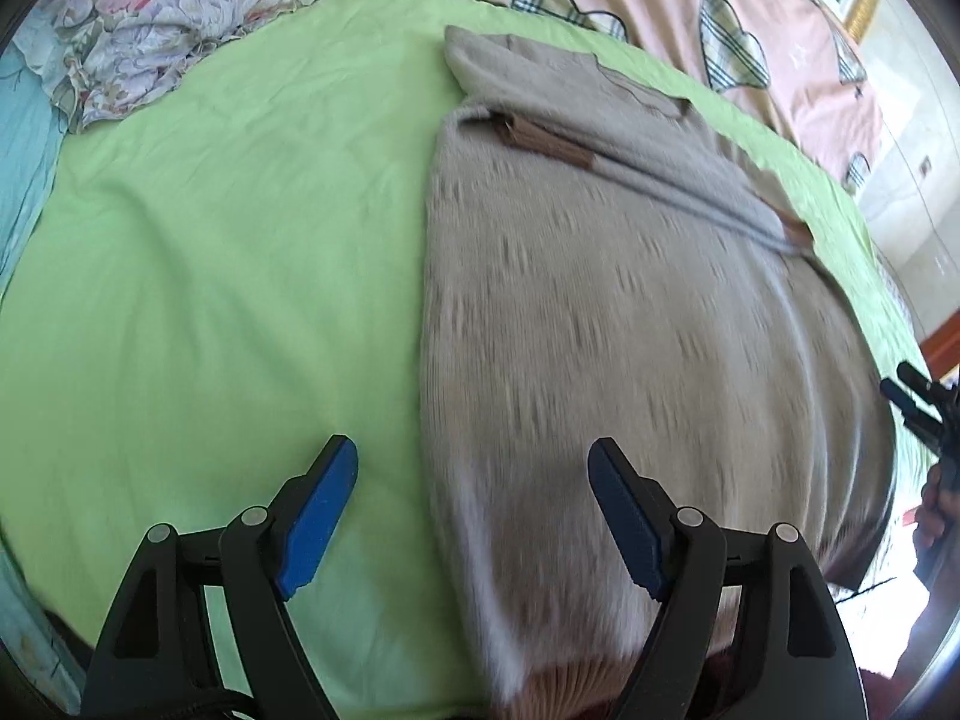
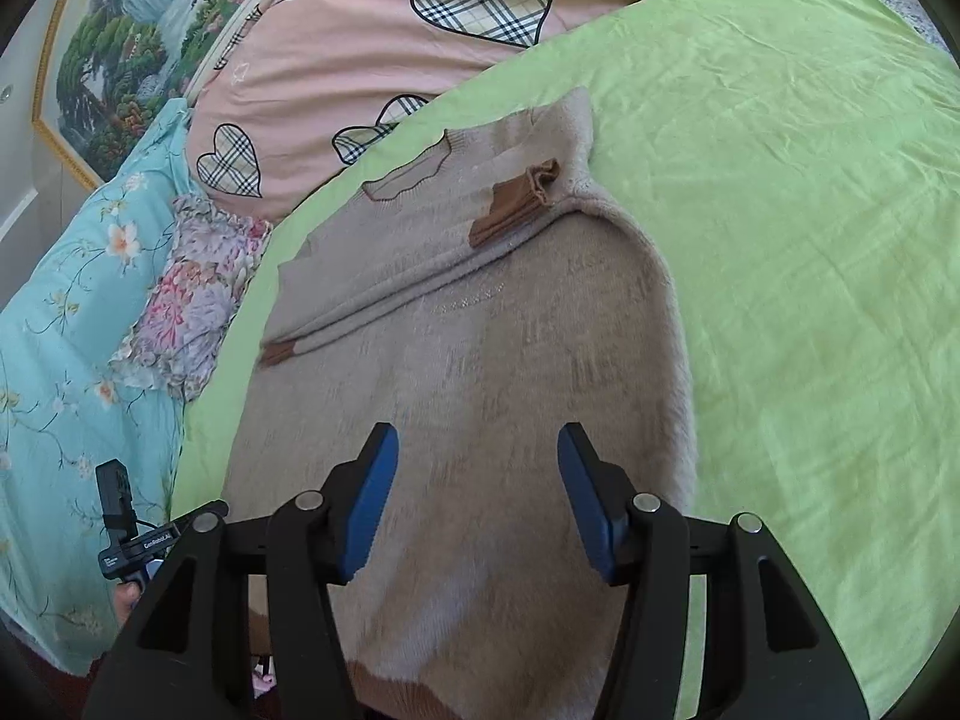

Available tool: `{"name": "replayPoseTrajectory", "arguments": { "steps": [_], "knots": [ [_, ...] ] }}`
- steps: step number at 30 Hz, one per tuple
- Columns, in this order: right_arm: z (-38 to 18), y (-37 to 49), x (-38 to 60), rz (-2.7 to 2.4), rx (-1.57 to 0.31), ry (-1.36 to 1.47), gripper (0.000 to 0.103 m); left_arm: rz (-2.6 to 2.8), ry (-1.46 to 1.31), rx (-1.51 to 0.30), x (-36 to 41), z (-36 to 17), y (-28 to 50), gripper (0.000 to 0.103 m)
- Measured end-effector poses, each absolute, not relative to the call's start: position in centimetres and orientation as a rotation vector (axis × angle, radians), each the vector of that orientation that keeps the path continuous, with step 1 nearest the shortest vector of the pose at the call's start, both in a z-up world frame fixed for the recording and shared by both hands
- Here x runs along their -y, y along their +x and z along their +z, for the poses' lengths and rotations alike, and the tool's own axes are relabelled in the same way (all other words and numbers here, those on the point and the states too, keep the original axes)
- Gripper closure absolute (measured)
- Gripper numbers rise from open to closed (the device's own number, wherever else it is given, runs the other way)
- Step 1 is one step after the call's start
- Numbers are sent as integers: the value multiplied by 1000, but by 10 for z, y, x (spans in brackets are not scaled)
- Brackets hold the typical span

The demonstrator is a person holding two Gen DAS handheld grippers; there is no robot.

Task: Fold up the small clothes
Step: 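Grasp the brown ribbed hem with both grippers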

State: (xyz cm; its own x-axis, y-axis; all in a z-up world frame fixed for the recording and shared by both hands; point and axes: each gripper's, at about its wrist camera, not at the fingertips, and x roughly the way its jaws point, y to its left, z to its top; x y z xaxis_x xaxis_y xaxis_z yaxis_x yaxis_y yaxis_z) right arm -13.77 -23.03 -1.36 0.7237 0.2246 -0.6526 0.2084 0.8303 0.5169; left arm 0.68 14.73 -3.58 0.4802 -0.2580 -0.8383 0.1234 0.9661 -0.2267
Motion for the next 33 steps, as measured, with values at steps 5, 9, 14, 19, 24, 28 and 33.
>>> {"name": "replayPoseTrajectory", "arguments": {
  "steps": [5,9,14,19,24,28,33],
  "knots": [
    [-14,-177,238,-13,-771,602,46,-303,-146,-1048,-147,-38,-25,23],
    [-17,-202,242,-22,-782,604,46,-351,-128,-1053,-142,-43,-43,23],
    [-27,-230,244,32,-806,620,46,-402,-109,-1055,-145,-47,-59,24],
    [-46,-239,234,137,-853,644,46,-538,-174,-1081,-143,-52,-63,51],
    [-63,-238,215,260,-882,654,46,-593,-216,-1088,-150,-56,-62,52],
    [-69,-232,205,283,-895,629,54,-614,-218,-1091,-150,-57,-60,55],
    [-75,-226,186,318,-959,550,77,-645,-211,-1109,-144,-60,-63,58]
  ]
}}
